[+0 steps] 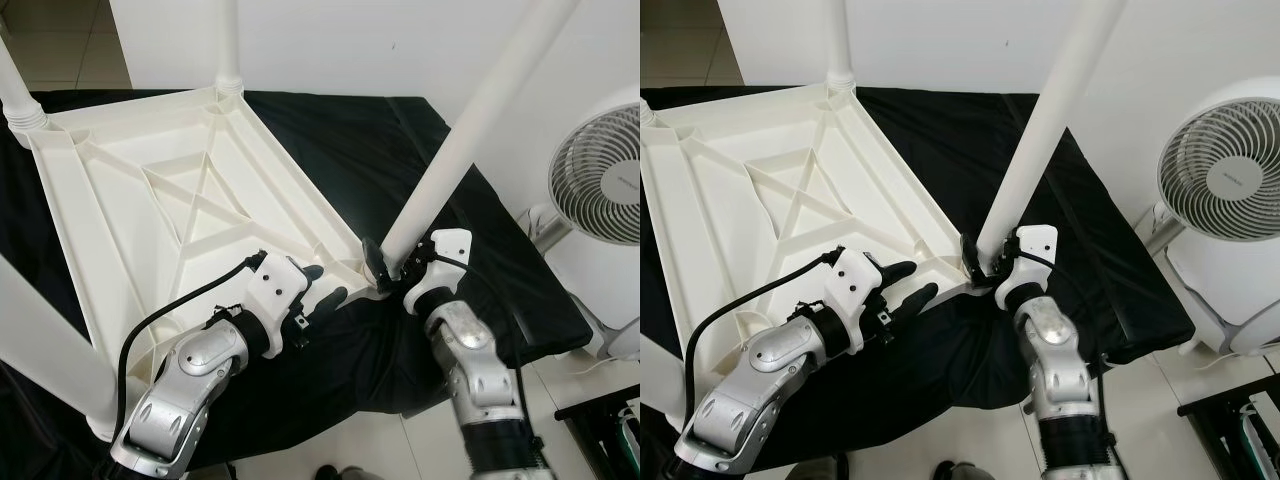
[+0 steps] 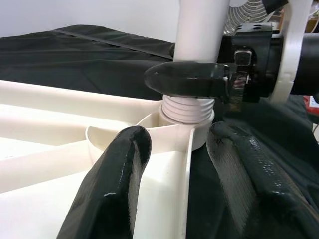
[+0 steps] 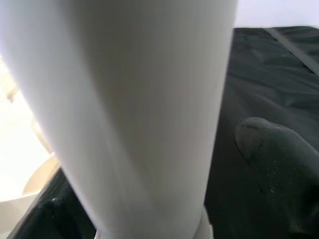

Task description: Building children table

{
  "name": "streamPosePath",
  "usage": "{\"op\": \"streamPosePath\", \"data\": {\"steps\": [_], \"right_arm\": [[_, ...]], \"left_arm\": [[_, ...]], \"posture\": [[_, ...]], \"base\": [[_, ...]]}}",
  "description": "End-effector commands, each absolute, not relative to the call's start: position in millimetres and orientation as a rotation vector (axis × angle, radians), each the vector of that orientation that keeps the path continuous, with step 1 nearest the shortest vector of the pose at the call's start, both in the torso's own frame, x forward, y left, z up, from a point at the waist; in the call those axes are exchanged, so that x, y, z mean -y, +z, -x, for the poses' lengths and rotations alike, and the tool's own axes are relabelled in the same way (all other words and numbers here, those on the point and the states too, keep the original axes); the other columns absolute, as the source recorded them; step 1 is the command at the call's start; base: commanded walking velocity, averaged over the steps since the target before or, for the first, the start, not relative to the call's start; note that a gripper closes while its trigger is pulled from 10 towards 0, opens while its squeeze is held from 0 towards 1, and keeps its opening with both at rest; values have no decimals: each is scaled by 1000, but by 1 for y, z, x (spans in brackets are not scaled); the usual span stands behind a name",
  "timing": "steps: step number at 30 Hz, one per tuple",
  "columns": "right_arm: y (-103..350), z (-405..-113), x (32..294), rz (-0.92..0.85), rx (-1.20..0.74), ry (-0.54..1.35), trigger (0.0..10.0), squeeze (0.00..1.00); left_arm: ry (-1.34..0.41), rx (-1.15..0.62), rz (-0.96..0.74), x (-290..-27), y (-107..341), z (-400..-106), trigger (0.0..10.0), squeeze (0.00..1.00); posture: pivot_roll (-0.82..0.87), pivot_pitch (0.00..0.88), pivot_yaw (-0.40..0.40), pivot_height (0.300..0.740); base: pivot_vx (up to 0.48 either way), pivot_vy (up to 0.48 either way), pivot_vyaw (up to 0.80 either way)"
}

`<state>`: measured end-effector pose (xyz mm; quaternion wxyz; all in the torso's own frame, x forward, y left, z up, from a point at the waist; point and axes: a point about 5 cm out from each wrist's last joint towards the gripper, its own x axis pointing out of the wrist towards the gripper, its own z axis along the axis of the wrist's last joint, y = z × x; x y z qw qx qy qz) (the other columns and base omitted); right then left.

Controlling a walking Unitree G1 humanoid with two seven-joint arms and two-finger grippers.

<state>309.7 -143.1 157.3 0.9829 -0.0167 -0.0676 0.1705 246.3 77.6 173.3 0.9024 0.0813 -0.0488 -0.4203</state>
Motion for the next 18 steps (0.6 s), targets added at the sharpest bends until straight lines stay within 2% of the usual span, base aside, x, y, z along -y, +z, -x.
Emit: {"op": "streamPosePath", "data": {"steps": [1, 3, 5, 8, 9, 10, 11, 12, 18], "right_arm": [[148, -310, 153, 37, 82, 353, 10000, 0], [154, -314, 151, 41, 102, 496, 10000, 0], [154, -314, 151, 41, 102, 496, 10000, 0], [161, -321, 148, 37, 112, 607, 10000, 0], [163, -324, 146, 43, 119, 651, 4118, 0], [164, -326, 145, 50, 121, 682, 3098, 0], [164, -326, 145, 50, 121, 682, 3098, 0], [164, -328, 144, 59, 122, 703, 0, 0], [164, -329, 143, 65, 116, 743, 0, 0]], "left_arm": [[-865, 97, -166, -75, 172, -245, 10000, 0], [-862, 100, -166, -75, 173, -245, 10000, 0], [-862, 100, -166, -75, 173, -245, 10000, 0], [-861, 100, -169, -75, 173, -245, 10000, 0], [-860, 100, -170, -75, 173, -245, 10000, 0], [-859, 100, -170, -76, 173, -245, 10000, 0], [-859, 100, -170, -76, 173, -245, 10000, 0], [-858, 101, -171, -76, 173, -245, 10000, 0], [-856, 102, -172, -76, 174, -245, 10000, 0]], "posture": [[129, 122, -136, 740], [133, 118, -136, 740], [133, 118, -136, 740], [138, 114, -135, 740], [140, 113, -133, 740], [142, 114, -133, 740], [142, 114, -133, 740], [144, 113, -133, 740], [147, 114, -132, 740]], "base": [[0, 0, 0], [0, 0, 0], [0, 0, 0], [0, 0, 0], [0, 0, 0], [0, 0, 0], [0, 0, 0], [0, 0, 0], [0, 0, 0]]}}
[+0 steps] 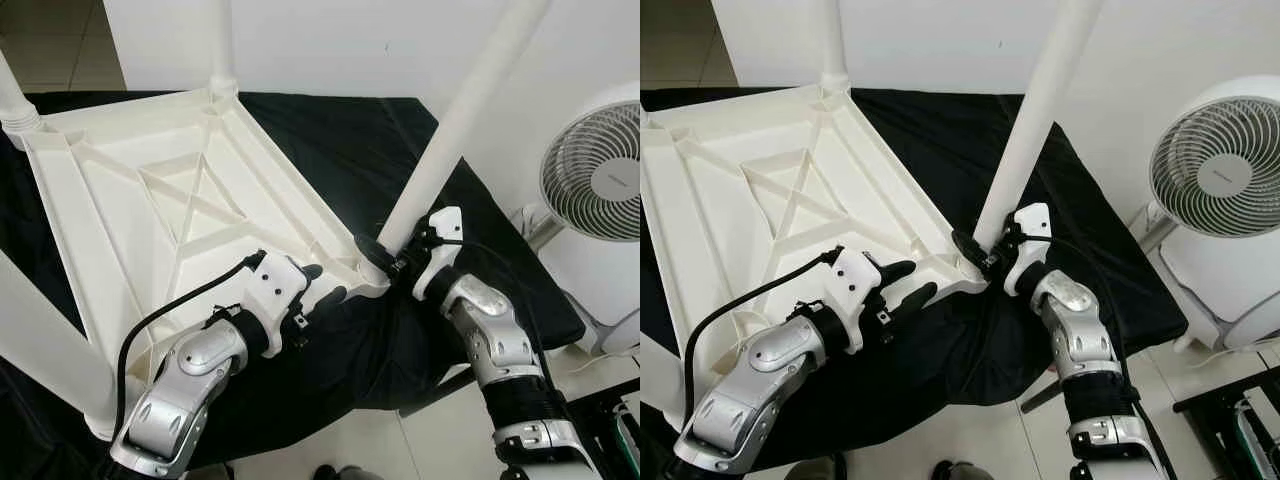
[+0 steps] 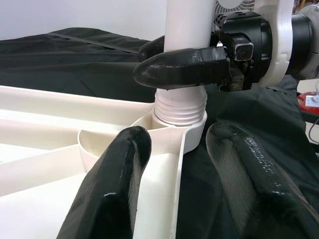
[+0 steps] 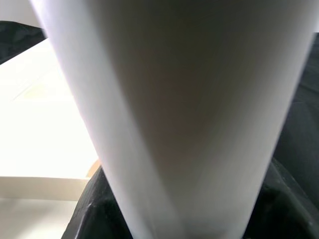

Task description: Building children table

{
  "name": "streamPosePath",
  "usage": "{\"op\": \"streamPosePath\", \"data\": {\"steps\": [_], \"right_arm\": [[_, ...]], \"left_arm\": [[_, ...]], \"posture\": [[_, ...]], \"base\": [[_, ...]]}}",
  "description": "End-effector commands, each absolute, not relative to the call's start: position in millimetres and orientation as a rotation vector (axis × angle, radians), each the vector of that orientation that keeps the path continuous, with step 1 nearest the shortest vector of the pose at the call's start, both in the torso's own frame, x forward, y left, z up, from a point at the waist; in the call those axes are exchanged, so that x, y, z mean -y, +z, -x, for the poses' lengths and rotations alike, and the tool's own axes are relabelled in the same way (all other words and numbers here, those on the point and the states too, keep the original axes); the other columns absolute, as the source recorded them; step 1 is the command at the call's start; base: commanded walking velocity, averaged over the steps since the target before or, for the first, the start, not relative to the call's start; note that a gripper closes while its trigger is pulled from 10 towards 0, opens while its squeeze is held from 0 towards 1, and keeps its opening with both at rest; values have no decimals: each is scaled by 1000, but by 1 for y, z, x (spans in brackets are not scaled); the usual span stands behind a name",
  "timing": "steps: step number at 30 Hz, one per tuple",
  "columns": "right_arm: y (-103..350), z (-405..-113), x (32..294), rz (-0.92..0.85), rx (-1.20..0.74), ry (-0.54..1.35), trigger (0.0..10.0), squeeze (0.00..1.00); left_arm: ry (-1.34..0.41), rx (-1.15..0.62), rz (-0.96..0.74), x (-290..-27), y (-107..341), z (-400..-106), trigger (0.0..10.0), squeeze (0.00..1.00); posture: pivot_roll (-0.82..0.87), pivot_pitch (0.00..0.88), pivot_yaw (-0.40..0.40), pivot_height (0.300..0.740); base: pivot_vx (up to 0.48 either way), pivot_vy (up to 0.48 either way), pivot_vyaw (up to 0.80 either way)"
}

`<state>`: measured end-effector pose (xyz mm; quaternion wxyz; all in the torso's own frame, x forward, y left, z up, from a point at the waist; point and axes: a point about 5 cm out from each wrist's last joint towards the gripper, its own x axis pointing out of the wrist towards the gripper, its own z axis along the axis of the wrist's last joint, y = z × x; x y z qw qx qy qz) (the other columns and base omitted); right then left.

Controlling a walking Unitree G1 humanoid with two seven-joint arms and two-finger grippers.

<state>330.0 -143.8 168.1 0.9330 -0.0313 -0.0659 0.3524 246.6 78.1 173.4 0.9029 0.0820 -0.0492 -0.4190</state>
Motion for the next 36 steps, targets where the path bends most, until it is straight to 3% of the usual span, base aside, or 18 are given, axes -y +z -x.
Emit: {"op": "streamPosePath", "data": {"steps": [1, 6, 7, 19, 36], "right_arm": [[162, -329, 144, 74, 102, 771, 0, 0], [159, -327, 145, 72, 90, 776, 0, 0], [157, -325, 148, 64, 83, 752, 10000, 0], [150, -325, 153, 57, 80, 526, 10000, 0], [142, -311, 124, -15, 42, 123, 10000, 0]], "left_arm": [[-853, 103, -172, -76, 174, -246, 10000, 0], [-853, 102, -172, -76, 174, -246, 10000, 0], [-855, 101, -170, -76, 174, -246, 10000, 0], [-867, 96, -165, -75, 174, -245, 10000, 0], [-866, 87, -161, -76, 173, -245, 10000, 0]], "posture": [[145, 117, -130, 740], [140, 120, -129, 740], [131, 124, -125, 740], [120, 141, -120, 740], [115, 158, -121, 740]], "base": [[0, 0, 0], [0, 0, 0], [0, 0, 0], [0, 0, 0], [0, 0, 0]]}}
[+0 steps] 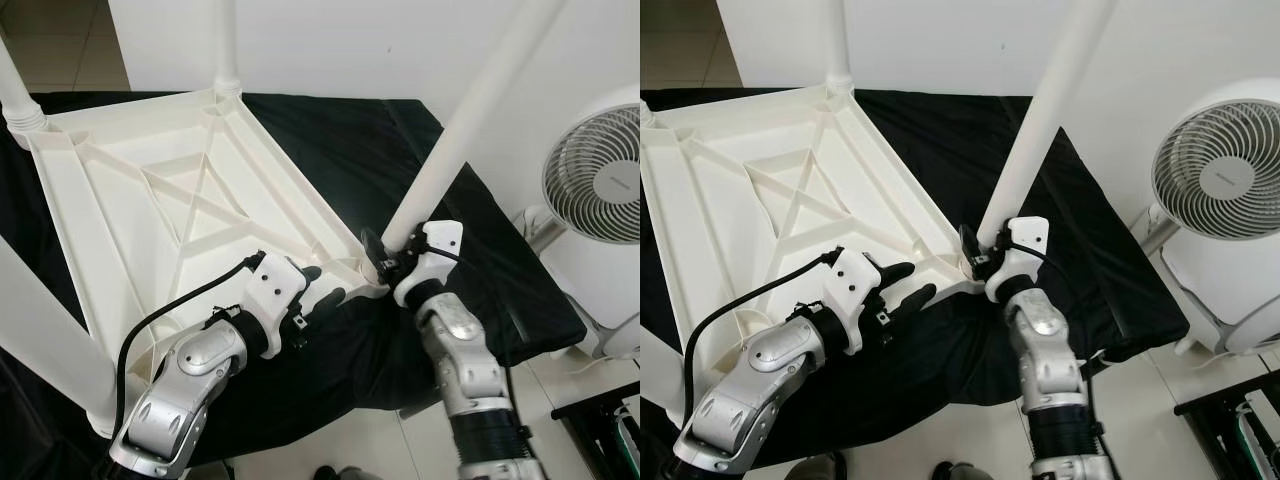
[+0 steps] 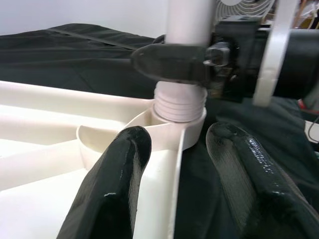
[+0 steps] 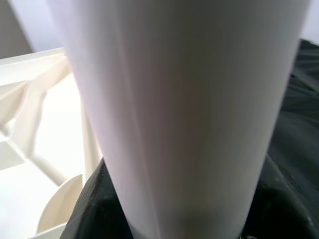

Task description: Building children table

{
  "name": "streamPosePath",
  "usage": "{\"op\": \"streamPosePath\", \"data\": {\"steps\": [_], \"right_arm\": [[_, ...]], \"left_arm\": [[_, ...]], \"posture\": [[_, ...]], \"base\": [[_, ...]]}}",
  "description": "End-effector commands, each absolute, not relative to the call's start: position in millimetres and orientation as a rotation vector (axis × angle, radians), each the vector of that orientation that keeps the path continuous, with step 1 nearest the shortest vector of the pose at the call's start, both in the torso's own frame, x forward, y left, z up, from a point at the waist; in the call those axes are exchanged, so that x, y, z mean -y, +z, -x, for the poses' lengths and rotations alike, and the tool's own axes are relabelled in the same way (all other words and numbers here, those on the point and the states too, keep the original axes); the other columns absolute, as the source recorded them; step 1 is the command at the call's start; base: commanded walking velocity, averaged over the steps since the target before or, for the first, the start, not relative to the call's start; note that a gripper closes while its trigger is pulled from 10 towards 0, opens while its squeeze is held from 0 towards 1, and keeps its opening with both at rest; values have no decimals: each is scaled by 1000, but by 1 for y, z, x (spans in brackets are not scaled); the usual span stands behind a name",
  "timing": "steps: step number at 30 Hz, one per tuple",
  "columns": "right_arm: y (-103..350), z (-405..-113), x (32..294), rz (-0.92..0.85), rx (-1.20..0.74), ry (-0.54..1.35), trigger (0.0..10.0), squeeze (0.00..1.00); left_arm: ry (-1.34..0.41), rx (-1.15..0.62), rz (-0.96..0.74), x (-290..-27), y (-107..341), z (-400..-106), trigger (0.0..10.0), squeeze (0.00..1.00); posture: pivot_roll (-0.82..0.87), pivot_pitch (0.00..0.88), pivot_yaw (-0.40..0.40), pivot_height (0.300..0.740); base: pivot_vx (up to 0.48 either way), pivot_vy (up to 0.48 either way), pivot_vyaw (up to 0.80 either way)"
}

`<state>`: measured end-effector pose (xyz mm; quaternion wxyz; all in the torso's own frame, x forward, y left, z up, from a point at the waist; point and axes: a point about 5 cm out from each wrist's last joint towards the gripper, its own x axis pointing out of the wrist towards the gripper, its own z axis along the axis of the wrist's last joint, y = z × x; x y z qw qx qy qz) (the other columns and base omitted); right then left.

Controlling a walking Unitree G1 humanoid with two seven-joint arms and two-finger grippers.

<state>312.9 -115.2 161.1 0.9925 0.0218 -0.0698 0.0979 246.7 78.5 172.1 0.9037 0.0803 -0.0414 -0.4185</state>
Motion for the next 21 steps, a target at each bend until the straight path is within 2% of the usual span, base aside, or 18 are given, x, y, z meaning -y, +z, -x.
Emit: {"op": "streamPosePath", "data": {"steps": [1, 5, 6, 8, 9, 13, 18, 20, 21], "right_arm": [[142, -312, 122, -8, 40, 75, 10000, 0], [143, -312, 117, -14, 33, 17, 10000, 0], [144, -312, 118, -38, 38, 21, 10000, 157], [145, -311, 119, -43, 36, 16, 10000, 157], [144, -311, 121, -50, 32, 15, 10000, 1000], [144, -311, 124, -68, 35, 46, 10000, 1000], [147, -316, 136, -16, 36, 236, 10000, 1000], [147, -317, 137, -8, 33, 255, 10000, 1000], [148, -318, 140, -4, 30, 317, 10000, 0]], "left_arm": [[-866, 88, -161, -76, 173, -246, 10000, 0], [-865, 91, -159, -75, 173, -246, 10000, 0], [-863, 93, -158, -74, 174, -247, 10000, 0], [-862, 94, -157, -74, 174, -247, 10000, 0], [-861, 94, -155, -74, 174, -247, 10000, 0], [-859, 94, -155, -74, 174, -247, 10000, 0], [-857, 96, -160, -75, 175, -249, 10000, 0], [-857, 95, -160, -75, 175, -249, 10000, 0], [-856, 96, -161, -75, 175, -250, 10000, 0]], "posture": [[116, 155, -125, 740], [118, 154, -130, 740], [118, 154, -130, 740], [118, 154, -130, 740], [118, 153, -133, 740], [119, 151, -134, 740], [117, 149, -131, 740], [117, 147, -128, 740], [119, 147, -128, 740]], "base": [[0, 0, 0], [0, 0, 0], [0, 0, 0], [0, 0, 0], [0, 0, 0], [0, 0, 0], [0, 0, 0], [0, 0, 0], [0, 0, 0]]}}
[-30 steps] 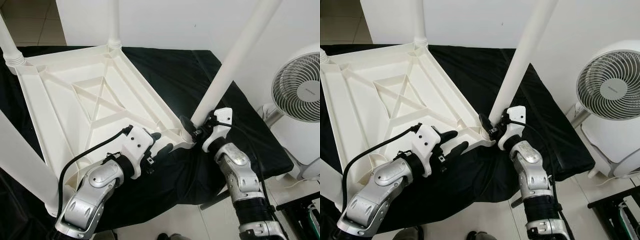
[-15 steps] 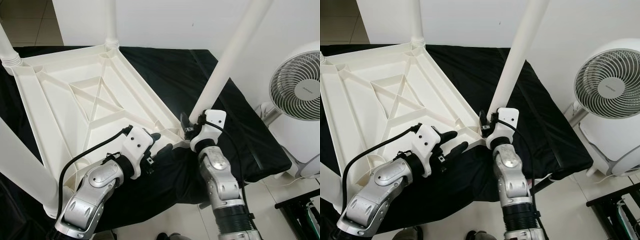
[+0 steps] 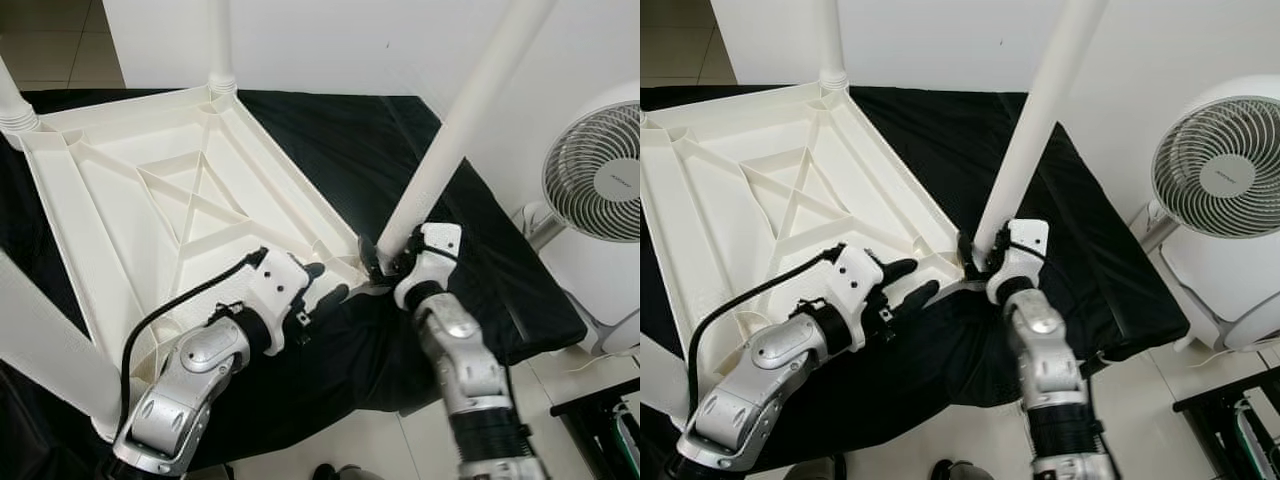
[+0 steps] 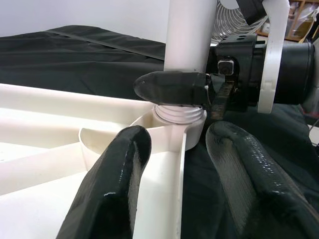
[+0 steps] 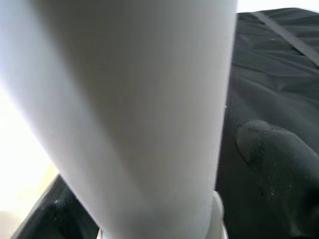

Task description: Building children table

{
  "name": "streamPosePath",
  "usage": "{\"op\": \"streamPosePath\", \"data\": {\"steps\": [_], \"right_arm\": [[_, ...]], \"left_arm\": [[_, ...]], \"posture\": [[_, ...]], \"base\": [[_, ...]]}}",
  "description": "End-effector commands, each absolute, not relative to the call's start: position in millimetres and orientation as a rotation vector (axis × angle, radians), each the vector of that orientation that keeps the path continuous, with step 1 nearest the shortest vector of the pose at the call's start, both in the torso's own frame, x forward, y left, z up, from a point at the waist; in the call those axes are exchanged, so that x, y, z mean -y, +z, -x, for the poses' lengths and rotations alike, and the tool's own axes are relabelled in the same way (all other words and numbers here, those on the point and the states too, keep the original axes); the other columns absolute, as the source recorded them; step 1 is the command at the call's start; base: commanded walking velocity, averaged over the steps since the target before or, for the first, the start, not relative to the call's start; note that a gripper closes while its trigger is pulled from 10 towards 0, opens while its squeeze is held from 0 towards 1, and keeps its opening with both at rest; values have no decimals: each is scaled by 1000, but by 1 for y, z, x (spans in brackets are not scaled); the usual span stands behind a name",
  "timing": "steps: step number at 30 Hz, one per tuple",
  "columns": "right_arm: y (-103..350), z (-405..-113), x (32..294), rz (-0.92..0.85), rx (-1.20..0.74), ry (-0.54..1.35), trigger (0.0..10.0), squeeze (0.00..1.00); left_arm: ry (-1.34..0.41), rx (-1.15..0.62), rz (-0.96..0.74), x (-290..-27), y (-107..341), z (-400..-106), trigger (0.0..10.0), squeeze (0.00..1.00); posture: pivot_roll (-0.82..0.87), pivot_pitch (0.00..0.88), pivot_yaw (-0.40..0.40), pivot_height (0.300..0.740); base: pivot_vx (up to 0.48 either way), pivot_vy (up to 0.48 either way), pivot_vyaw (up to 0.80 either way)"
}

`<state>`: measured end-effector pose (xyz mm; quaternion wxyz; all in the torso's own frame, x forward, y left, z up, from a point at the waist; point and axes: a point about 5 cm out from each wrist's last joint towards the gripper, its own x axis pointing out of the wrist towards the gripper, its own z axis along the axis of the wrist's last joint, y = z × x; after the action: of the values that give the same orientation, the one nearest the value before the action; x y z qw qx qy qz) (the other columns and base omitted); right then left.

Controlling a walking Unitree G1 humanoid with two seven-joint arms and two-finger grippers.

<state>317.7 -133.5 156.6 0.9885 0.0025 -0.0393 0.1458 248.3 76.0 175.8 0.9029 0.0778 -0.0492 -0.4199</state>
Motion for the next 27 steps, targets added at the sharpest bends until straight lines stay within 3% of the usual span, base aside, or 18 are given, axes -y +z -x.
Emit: {"op": "streamPosePath", "data": {"steps": [1, 10, 16, 17, 18, 19, 20, 21, 27], "right_arm": [[149, -319, 142, 6, 35, 375, 10000, 0], [164, -320, 134, 55, 90, 798, 10000, 0], [170, -323, 128, 73, 103, 917, 10000, 0], [170, -325, 127, 79, 96, 938, 8078, 0], [170, -325, 127, 79, 96, 938, 8078, 0], [170, -327, 128, 95, 87, 961, 1451, 0], [170, -327, 128, 95, 87, 961, 1451, 0], [168, -329, 130, 112, 71, 977, 0, 0], [160, -328, 139, 126, 37, 1005, 0, 0]], "left_arm": [[-856, 97, -162, -76, 175, -250, 10000, 0], [-857, 101, -172, -77, 177, -251, 10000, 0], [-853, 103, -177, -78, 178, -252, 10000, 0], [-853, 104, -176, -78, 178, -252, 10000, 0], [-853, 104, -176, -78, 178, -252, 10000, 0], [-854, 104, -176, -78, 178, -252, 10000, 0], [-854, 104, -176, -78, 178, -252, 10000, 0], [-853, 105, -177, -78, 178, -252, 10000, 0], [-854, 103, -180, -79, 178, -252, 10000, 0]], "posture": [[121, 146, -126, 740], [129, 138, -116, 740], [134, 133, -115, 740], [137, 130, -118, 740], [137, 130, -118, 740], [137, 130, -118, 740], [137, 130, -118, 740], [143, 125, -119, 740], [146, 116, -117, 740]], "base": [[0, 0, 0], [0, 0, 0], [0, 0, 0], [0, 0, 0], [0, 0, 0], [0, 0, 0], [0, 0, 0], [0, 0, 0], [0, 0, 0]]}}
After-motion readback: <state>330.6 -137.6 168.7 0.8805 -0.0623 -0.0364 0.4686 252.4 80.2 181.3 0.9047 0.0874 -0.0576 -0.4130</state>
